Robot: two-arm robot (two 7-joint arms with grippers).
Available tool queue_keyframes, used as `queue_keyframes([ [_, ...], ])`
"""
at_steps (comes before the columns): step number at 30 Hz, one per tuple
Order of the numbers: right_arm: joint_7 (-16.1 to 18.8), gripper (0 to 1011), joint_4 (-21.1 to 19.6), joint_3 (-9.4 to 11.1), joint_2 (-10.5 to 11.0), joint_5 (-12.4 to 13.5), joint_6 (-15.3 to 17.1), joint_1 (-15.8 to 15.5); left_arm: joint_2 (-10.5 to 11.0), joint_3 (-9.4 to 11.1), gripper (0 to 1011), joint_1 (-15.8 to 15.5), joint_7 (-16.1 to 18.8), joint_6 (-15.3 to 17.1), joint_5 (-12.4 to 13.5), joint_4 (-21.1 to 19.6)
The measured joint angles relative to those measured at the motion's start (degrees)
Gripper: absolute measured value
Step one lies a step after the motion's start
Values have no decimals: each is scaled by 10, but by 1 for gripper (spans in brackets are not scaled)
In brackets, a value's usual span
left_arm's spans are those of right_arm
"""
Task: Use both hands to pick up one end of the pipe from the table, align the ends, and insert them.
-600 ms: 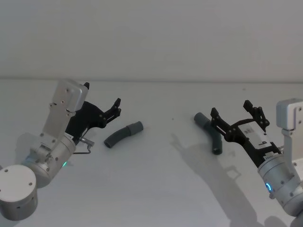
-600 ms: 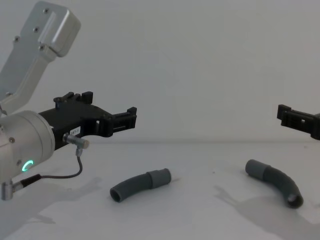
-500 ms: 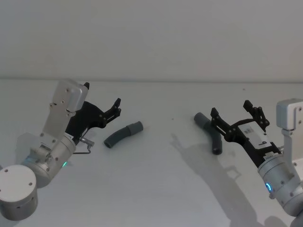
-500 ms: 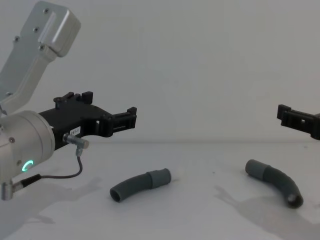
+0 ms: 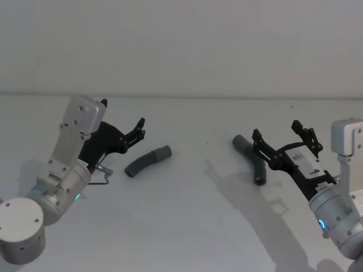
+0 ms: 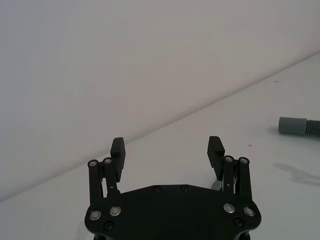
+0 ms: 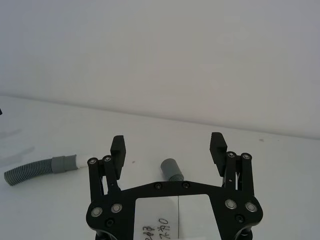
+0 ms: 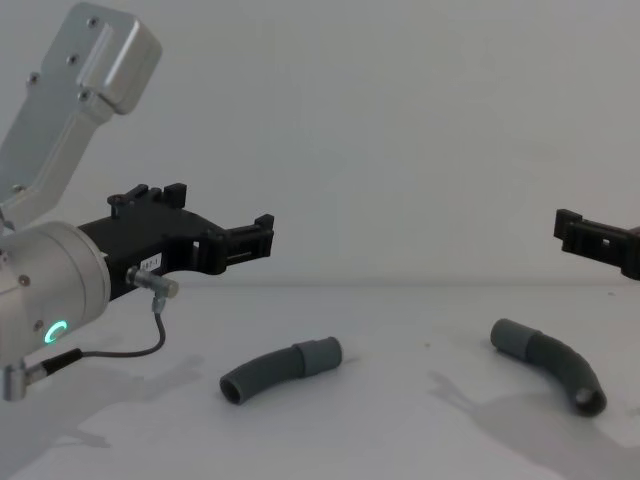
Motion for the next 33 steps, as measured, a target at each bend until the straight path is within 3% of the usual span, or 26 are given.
queue_keyframes([
  [33, 0, 1001, 0, 0, 0, 0, 0, 0, 0, 0, 1001, 0, 0, 0, 0, 0],
])
